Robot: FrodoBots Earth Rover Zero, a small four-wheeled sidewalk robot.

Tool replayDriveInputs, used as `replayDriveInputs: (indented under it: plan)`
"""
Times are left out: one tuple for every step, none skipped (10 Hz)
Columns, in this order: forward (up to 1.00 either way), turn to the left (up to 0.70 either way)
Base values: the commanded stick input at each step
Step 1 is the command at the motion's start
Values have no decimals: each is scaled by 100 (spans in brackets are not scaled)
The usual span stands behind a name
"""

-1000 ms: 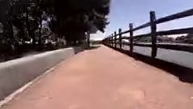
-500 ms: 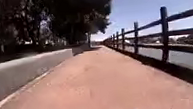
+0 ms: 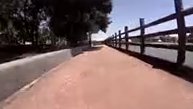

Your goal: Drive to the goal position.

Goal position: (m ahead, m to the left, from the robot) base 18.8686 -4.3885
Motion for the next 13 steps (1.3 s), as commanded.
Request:
replayDriveInputs:
  plan:
    - [100,-14]
    - [100,0]
    - [100,0]
    - [100,0]
    - [100,0]
    - [100,0]
    - [100,0]
    - [100,0]
    - [100,0]
    - [100,0]
    - [100,0]
    - [100,0]
    - [100,0]
